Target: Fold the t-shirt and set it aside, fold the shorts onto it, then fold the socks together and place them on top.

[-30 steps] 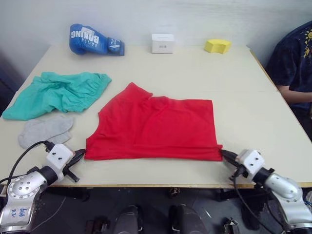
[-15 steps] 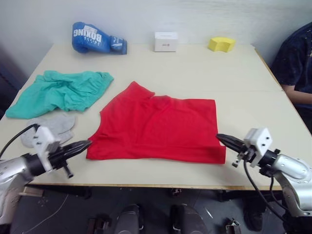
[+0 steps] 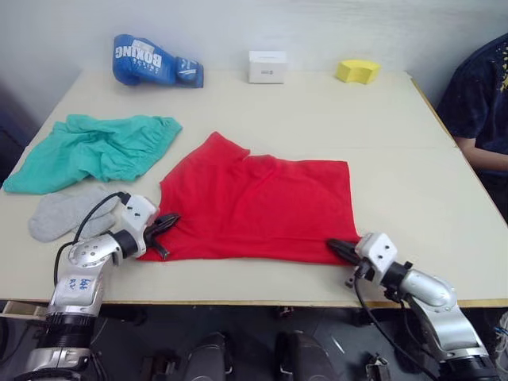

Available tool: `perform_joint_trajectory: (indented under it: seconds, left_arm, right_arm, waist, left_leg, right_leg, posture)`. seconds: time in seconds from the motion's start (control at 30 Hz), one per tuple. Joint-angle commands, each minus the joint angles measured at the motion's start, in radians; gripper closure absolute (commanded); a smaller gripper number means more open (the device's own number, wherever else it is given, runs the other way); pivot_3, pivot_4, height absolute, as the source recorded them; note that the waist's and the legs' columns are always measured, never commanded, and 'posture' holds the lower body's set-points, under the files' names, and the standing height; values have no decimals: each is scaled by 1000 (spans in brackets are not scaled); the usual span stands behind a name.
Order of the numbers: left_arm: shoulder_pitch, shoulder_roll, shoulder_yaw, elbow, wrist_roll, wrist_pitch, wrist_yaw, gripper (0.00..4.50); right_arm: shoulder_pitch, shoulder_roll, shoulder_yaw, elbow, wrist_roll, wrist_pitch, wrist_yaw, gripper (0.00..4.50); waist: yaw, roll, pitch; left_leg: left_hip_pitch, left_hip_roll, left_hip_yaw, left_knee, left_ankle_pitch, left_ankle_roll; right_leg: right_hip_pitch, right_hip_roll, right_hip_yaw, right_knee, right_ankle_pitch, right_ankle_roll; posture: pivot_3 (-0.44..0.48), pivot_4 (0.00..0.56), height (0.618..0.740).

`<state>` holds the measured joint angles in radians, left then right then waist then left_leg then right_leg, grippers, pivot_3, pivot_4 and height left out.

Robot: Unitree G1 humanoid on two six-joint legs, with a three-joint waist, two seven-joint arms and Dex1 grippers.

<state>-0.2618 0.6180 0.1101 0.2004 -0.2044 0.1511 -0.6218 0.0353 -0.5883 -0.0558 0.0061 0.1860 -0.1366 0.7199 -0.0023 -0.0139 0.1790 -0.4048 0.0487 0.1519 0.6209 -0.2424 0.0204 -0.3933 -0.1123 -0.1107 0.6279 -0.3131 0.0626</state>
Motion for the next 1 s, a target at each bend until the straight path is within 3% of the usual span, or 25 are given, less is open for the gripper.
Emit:
perform_joint_trajectory:
  seconds: [0.03,0.1,0.23,0.3,0.4,0.53,0.6,0.77,0.83,0.87,1.0]
  left_arm:
    - [-46,-22,58,90,41,-58,117,4476]
    - [-64,-48,113,75,0,-49,162,4476]
    - [42,-25,211,-148,-179,-11,14,4500]
    - [145,49,228,-224,-213,-19,-125,4097]
    - [293,185,220,-263,-147,-152,-302,3287]
    - [384,272,212,-233,-76,-270,-379,2003]
    - [400,291,202,-193,-16,-333,-373,1420]
    - [364,281,166,-108,94,-381,-294,1420]
    - [354,277,140,-96,118,-379,-283,1420]
    - [350,275,128,-90,131,-381,-278,1420]
    - [312,268,87,-51,178,-371,-242,1399]
  right_arm:
    - [24,-28,-94,49,1,-21,-36,4500]
    - [27,-35,-139,59,13,-33,-49,4500]
    - [40,-55,-235,-36,167,53,12,4334]
    - [65,-110,-231,-106,192,87,91,3928]
    - [122,-201,-185,-200,162,69,203,2925]
    - [143,-271,-127,-211,71,8,265,1561]
    - [121,-269,-98,-177,14,-28,246,1549]
    - [31,-269,-9,-42,-122,-85,218,1549]
    - [-21,-264,18,33,-166,-118,198,1549]
    - [-40,-264,30,64,-183,-133,194,1549]
    - [-101,-261,69,160,-237,-219,166,1727]
  waist:
    - [1,0,0]
    - [1,-1,0]
    - [-5,-2,1]
    - [-20,-1,1]
    - [-27,-1,1]
    - [-22,-1,2]
    - [-17,-1,2]
    - [-20,0,2]
    - [-23,-1,2]
    - [-25,-1,1]
    - [-24,0,0]
  left_leg:
    - [0,0,0,0,0,0]
    - [0,0,0,1,0,1]
    - [-2,0,-1,0,0,0]
    - [-1,1,0,0,2,-3]
    - [0,1,1,-3,1,-4]
    - [2,1,0,-5,1,-3]
    - [0,1,0,-5,1,-3]
    - [-2,1,-1,-8,1,-3]
    - [-1,1,-1,-8,0,-1]
    - [-1,1,-1,-8,0,-1]
    - [2,1,0,-8,1,-2]
  right_leg:
    - [0,0,0,0,0,0]
    - [0,0,0,0,1,1]
    - [-1,-1,0,0,1,1]
    - [-1,0,1,0,0,0]
    - [-1,1,0,0,-2,-1]
    - [-1,1,0,-1,-3,-2]
    - [-1,0,0,-4,-3,-3]
    - [-1,0,1,-13,-7,-18]
    - [0,0,1,-12,-5,-14]
    - [0,0,1,-12,0,-4]
    - [0,0,0,-11,1,-2]
  posture:
    - [0,150,740]
    - [0,150,740]
    - [0,150,740]
    - [0,150,740]
    - [0,150,740]
    - [0,150,740]
    - [0,150,740]
    - [0,150,740]
    - [0,150,740]
    - [0,150,740]
    - [0,150,740]
